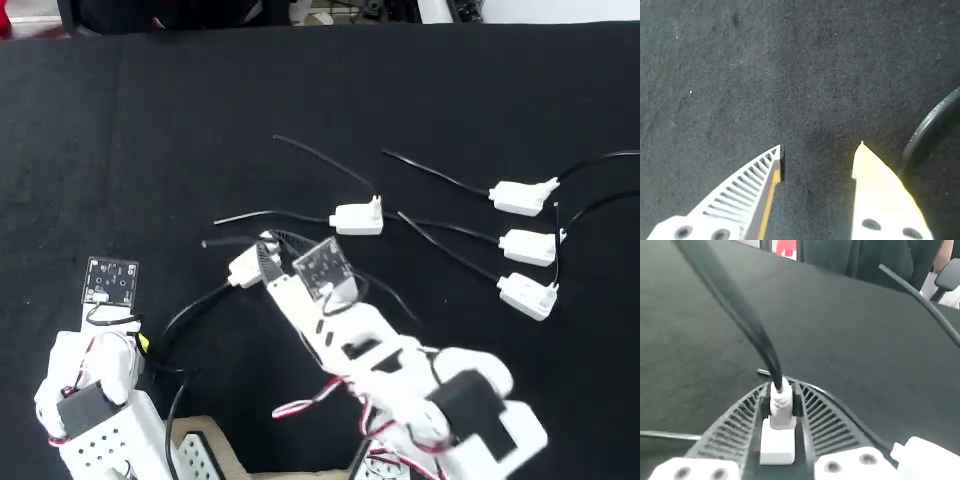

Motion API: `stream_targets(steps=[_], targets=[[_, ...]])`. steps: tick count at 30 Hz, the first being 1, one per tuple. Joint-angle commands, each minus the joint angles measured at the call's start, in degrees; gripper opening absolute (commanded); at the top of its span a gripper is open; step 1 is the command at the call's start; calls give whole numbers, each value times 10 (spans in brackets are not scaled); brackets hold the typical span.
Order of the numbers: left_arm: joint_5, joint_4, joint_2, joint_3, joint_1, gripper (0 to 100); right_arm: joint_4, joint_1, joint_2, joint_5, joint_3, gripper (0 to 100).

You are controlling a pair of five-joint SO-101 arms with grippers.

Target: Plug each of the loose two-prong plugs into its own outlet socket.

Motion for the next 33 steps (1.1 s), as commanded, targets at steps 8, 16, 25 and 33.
stream_targets(steps=[8,16,25,33], targets=[[-18,6,-1,-2,7,231,113,-4,4,-13,-88,11],[-18,6,-1,-2,7,231,193,-3,-20,-14,-107,11],[-18,6,-1,-2,7,231,219,-3,-53,-12,-106,11],[-18,6,-1,-2,7,231,357,6,-128,-14,-123,11]])
